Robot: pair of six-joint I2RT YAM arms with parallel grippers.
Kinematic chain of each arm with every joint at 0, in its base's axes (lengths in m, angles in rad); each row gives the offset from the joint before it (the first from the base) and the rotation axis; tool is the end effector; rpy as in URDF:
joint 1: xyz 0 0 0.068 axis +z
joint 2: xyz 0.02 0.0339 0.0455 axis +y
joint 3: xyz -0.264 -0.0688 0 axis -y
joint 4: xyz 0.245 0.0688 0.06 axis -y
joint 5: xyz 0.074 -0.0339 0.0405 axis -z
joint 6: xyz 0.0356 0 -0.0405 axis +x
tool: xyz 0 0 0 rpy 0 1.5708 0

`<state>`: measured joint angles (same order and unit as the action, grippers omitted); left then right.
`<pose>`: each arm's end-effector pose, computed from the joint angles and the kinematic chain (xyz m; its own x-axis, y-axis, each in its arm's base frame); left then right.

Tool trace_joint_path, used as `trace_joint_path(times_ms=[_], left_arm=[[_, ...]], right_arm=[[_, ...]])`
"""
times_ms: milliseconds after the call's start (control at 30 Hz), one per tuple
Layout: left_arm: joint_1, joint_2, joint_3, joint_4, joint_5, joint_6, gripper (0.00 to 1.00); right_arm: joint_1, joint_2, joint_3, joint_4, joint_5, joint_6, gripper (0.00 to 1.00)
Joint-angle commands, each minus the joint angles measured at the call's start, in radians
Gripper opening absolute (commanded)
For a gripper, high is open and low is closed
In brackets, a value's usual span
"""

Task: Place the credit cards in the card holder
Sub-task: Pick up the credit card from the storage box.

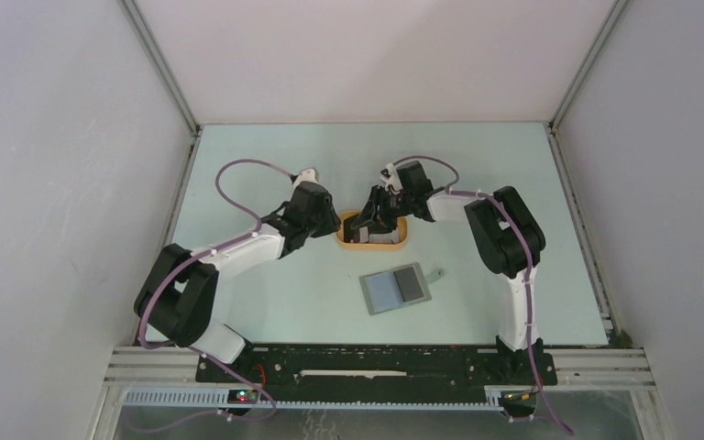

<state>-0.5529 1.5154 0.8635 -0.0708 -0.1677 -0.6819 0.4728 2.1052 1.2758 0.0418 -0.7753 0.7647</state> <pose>0.2741 -0.1621 0.2040 -0.6962 -0.3006 -0.6519 -0.0355 0.9214 -0.3870 0.3753 0.2200 0.1301 -0.9848 0.0517 -0.1657 -0.1151 0.5200 0.8464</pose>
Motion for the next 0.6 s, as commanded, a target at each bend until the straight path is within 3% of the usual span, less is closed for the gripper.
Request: trace_joint_path(times_ms=[0,567], left_arm=[[0.01,-0.053,-0.032,0.029,0.004,-0.002,0.41],[0.015,-0.112,-0.076,0.046,0.014,-0.001,0.41]], right_arm=[[-0.008,-0.052,-0.006,-0.004,0.016,-0.003,0.49],[-0.06,-0.109,-0.062,-0.01,0.018,-0.044,0.42]])
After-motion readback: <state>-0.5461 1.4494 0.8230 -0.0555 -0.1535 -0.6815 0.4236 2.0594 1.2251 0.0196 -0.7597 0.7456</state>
